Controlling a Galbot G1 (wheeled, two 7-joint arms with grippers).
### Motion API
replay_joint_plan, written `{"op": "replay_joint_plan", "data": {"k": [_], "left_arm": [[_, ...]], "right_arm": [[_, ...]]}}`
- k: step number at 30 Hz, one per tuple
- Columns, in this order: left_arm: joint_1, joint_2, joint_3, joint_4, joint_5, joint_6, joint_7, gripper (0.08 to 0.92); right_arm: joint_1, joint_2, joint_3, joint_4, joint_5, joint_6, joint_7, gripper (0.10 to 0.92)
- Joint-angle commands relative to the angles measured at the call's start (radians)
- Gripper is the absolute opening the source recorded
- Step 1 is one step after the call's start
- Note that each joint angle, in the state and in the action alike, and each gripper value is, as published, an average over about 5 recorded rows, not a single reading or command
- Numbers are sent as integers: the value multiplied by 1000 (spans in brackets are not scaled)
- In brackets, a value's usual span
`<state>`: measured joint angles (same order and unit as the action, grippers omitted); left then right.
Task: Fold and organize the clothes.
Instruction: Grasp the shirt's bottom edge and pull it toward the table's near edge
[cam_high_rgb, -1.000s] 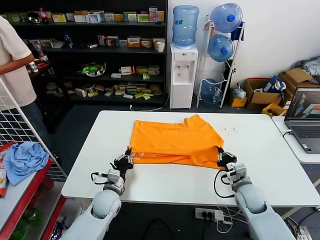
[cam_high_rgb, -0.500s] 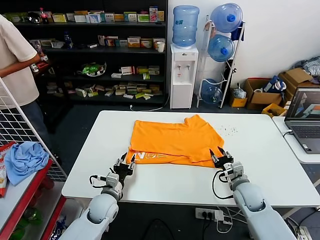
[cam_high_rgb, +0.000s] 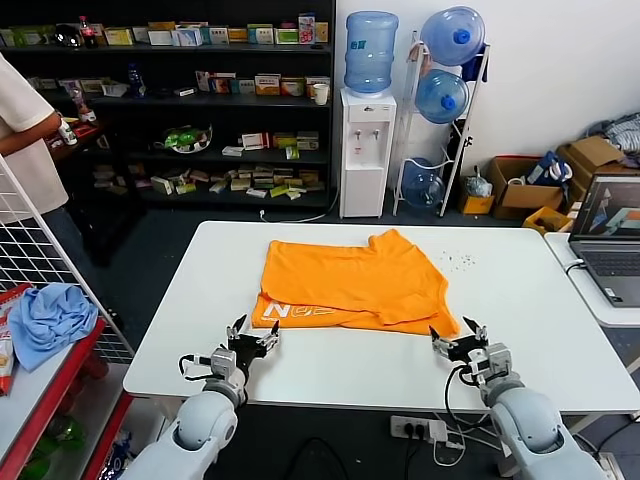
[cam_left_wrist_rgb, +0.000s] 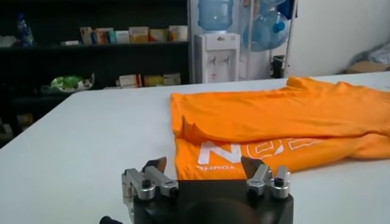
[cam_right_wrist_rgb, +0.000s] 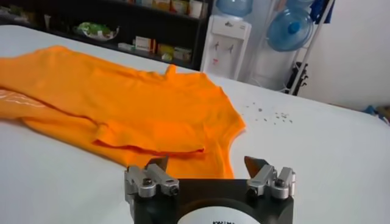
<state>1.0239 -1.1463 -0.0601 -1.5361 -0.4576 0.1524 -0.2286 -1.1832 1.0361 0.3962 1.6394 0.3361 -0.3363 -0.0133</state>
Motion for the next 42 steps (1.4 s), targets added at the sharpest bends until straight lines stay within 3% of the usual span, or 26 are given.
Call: {"op": "replay_joint_plan", "data": {"k": [1, 5, 8, 26, 30, 33, 42], "left_arm": [[-43, -9, -5, 43, -63, 9, -3, 823], [-56, -9, -7, 53, -75, 19, -2, 817], [-61, -9, -6, 66, -78, 35, 1, 767], [17, 35, -9, -38, -136, 117, -14, 251], [72, 72, -8, -117, -159, 131, -35, 139], [125, 108, -13, -188, -179, 145, -50, 101], [279, 182, -19, -332, -173, 168, -72, 99]], "right_arm": [[-13, 5, 22, -30, 4, -23, -1, 814], [-1, 13, 18, -55, 4, -27, -2, 750], [6, 19, 15, -75, 4, -34, -2, 680], [-42, -6, 11, 13, 18, -56, 22, 155], [-105, -37, 28, 87, 38, -75, 45, 124], [-171, -65, 44, 156, 49, -89, 62, 124], [-332, -86, 78, 293, 50, -140, 100, 124]]}}
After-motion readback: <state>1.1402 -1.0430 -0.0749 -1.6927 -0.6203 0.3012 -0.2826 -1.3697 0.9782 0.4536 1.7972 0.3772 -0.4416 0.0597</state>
